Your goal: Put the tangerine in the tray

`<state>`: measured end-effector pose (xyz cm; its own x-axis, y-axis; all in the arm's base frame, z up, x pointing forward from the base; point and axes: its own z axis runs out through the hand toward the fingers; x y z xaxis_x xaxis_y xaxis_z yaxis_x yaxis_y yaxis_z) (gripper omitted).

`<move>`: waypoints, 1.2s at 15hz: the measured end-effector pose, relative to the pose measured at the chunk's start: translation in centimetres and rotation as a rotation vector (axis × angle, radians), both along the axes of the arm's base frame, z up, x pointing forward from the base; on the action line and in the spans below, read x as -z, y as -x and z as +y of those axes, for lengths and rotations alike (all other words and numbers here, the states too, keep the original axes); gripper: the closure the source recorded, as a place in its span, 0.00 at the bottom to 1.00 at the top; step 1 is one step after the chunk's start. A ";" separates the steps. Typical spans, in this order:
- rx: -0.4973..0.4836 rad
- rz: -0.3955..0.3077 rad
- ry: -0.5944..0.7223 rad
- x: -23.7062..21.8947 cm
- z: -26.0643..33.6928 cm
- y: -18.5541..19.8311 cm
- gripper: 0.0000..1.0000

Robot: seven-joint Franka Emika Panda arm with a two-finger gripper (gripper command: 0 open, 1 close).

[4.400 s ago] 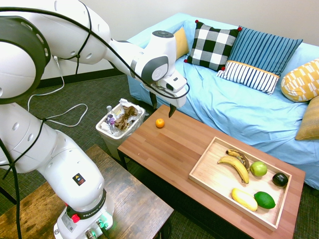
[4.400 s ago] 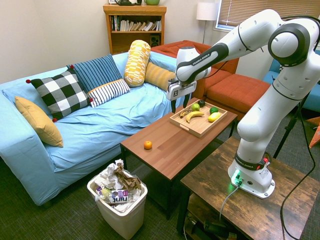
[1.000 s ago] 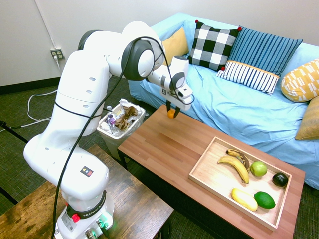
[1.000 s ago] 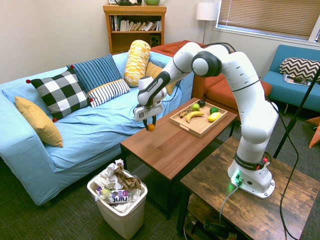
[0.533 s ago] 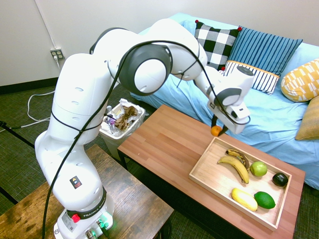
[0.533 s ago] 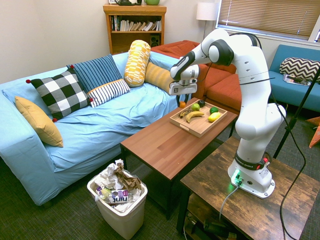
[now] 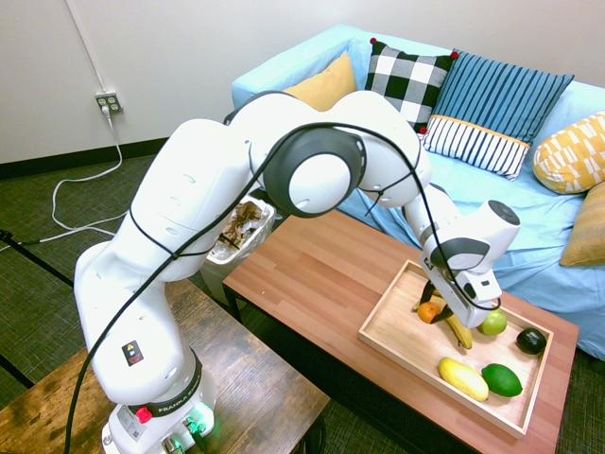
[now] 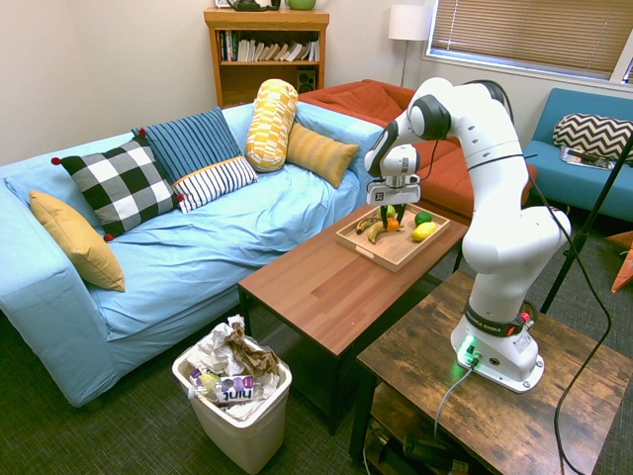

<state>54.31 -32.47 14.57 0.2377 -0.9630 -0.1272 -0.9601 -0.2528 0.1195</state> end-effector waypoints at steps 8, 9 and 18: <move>-0.011 0.038 -0.006 4.9 0.7 -1.2 1.00; -0.011 0.038 -0.006 4.8 0.7 -1.3 1.00; 0.007 0.031 -0.015 4.9 0.3 -1.0 0.00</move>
